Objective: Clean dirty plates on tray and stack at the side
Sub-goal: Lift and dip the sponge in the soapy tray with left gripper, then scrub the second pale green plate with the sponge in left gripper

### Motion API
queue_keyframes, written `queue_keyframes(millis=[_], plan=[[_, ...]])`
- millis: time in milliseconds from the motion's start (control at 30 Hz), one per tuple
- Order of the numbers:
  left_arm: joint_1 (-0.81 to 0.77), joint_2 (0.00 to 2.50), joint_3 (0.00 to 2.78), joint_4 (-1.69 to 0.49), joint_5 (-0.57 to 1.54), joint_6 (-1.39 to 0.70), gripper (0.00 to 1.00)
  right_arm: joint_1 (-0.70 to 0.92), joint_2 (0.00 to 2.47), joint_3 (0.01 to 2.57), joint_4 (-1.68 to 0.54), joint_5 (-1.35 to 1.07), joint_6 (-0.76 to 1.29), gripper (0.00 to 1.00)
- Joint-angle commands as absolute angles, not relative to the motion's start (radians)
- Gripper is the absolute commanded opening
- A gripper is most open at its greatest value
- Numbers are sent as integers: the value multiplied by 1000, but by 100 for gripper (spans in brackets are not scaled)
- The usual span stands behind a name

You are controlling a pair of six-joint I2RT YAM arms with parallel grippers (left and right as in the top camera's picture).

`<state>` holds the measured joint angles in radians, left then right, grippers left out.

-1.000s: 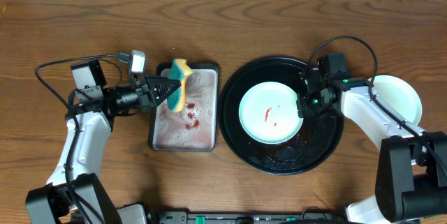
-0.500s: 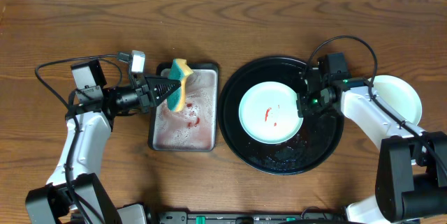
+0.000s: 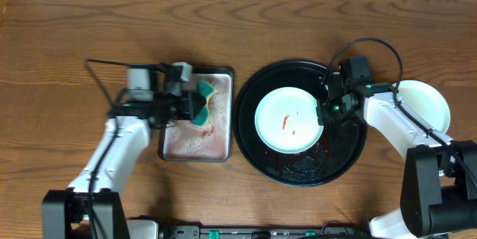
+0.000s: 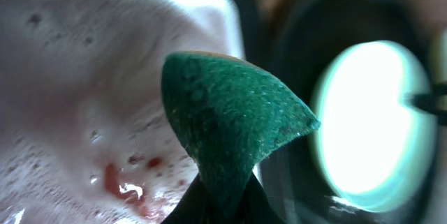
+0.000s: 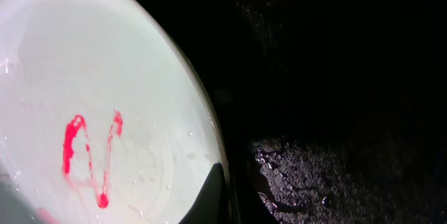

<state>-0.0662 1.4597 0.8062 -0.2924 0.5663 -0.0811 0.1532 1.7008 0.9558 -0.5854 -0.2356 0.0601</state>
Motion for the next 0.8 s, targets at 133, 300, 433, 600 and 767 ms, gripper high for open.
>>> queue_keyframes(millis=[133,300,433,600,767], plan=[[-265,1467,958,-467,33,-232,7,161,1710,951,-588,-244,67,1],[-333,1474,1050,-530,92,-249,7,170,1710,950,-631,-244,67,1],[-429,1487,1050,-488,198,-250,7,192,1710,926,-638,-244,71,1],[-599,1544,1049,-407,199,-294,7,210,1710,872,-592,-244,101,1],[-735,1651,1049,-266,199,-393,8,211,1710,828,-558,-244,109,1]])
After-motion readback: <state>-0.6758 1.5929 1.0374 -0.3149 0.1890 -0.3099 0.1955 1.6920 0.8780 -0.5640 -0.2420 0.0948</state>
